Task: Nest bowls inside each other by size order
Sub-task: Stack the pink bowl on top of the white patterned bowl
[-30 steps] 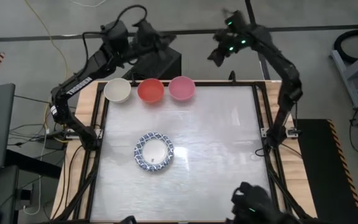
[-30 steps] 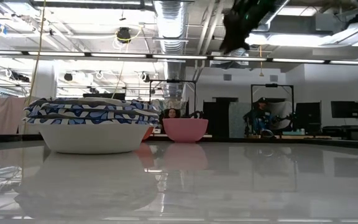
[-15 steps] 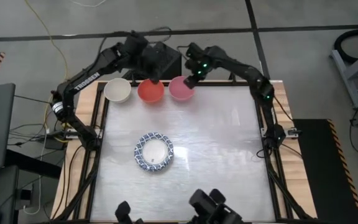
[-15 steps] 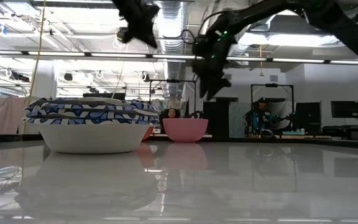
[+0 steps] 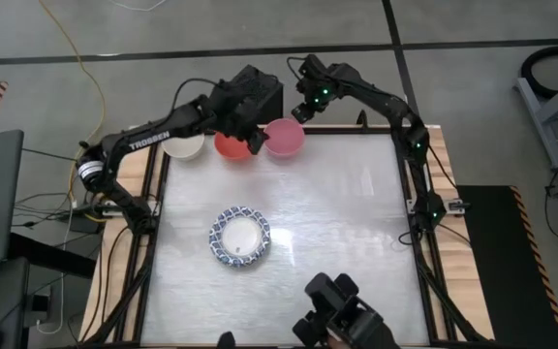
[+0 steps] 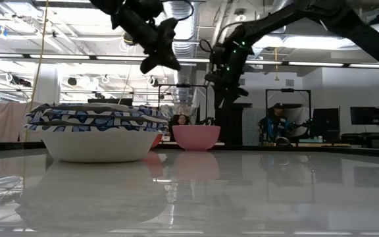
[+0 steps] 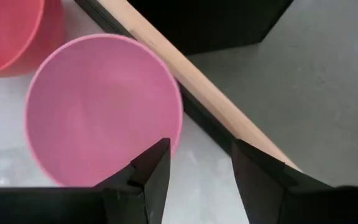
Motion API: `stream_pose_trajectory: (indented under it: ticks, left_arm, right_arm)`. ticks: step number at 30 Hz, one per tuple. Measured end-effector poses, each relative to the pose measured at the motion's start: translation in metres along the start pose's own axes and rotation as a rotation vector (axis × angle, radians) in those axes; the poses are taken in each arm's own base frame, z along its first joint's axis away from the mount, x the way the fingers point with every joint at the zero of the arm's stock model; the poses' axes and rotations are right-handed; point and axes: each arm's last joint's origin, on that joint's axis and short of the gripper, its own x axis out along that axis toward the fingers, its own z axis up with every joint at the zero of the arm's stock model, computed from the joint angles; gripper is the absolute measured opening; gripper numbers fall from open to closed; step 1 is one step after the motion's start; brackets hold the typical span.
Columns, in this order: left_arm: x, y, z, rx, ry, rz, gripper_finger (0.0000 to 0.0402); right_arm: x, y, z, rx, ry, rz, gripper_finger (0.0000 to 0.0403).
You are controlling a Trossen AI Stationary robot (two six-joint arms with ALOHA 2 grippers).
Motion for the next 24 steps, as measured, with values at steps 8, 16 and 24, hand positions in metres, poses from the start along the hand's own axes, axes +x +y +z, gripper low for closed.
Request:
stream_pose_trajectory:
  ticks: [8,16,24]
  left_arm:
    - [-0.014,-0.028,0.023,0.021,-0.367,-0.089,0.0002]
    - [-0.075,-0.039,0.051,0.156,-0.696,-0.162,0.0002]
    - [-0.155,-0.053,0.053,0.288,-0.886,-0.170,0.0002]
  right_arm:
    - [0.032,-0.018,-0.003,-0.045,0.070,0.046,0.0191]
    - [0.047,-0.017,-0.002,-0.058,0.071,0.072,0.0191]
    - [0.049,-0.003,0.001,-0.044,0.029,0.104,0.0191]
